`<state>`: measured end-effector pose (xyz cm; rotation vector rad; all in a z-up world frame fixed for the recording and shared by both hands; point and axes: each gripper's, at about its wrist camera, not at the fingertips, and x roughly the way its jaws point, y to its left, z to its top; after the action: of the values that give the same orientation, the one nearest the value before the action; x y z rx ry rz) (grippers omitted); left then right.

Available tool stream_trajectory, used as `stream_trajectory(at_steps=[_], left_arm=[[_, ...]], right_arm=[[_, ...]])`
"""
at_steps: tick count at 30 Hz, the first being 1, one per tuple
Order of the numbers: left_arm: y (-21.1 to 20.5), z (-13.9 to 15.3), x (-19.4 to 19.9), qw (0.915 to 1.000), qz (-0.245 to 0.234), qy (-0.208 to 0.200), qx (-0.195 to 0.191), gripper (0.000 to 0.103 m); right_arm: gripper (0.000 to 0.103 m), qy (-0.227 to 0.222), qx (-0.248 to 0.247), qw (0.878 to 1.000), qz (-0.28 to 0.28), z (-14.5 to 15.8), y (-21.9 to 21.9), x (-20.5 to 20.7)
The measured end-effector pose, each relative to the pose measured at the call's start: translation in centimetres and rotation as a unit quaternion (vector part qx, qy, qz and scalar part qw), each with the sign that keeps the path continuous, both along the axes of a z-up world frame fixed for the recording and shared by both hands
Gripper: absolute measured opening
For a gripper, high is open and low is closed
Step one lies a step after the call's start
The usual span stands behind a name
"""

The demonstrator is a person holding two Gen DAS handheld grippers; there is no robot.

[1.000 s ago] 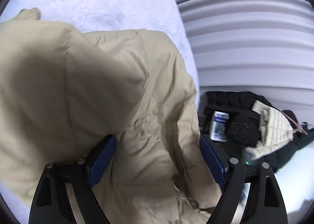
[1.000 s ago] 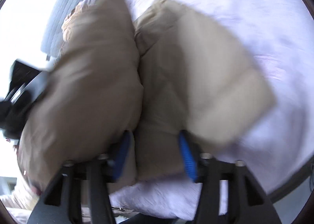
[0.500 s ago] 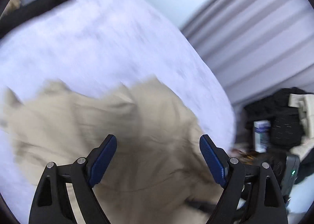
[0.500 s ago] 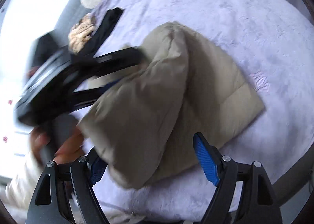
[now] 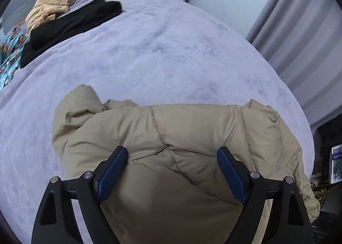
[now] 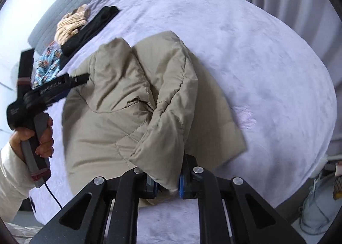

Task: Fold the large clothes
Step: 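Fold the lifted end over the jacket and open both tools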

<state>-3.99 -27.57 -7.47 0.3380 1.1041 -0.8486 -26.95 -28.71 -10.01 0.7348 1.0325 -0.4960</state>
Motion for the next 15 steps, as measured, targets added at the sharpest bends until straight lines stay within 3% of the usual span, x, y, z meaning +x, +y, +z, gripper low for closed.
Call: stream_trajectory(at_steps=[6,9,11,15], left_arm=[[-4.9,-1.2,-2.6,0.9995,-0.02,-0.005,0.022,0.087],[-4.8,-1.4,-2.5,0.9994,-0.018,-0.004,0.03,0.087],[-4.5,-1.6,-2.2,0.9995,-0.011,0.0,0.031,0.089],[-4.6,-1.9,-2.1,0.9994,-0.008,0.002,0.033,0.089]], right_arm=[[0.017,0.009,0.037,0.998,-0.051,-4.3,-3.8,-1.9],[0.032,0.007,0.092,0.993,-0.067,-5.9,-6.1,-2.5],[0.04,0.01,0.115,0.99,-0.081,-5.0,-7.5,-3.5],[0.043,-0.021,0.052,0.997,-0.061,0.2,-8.4,-4.6]])
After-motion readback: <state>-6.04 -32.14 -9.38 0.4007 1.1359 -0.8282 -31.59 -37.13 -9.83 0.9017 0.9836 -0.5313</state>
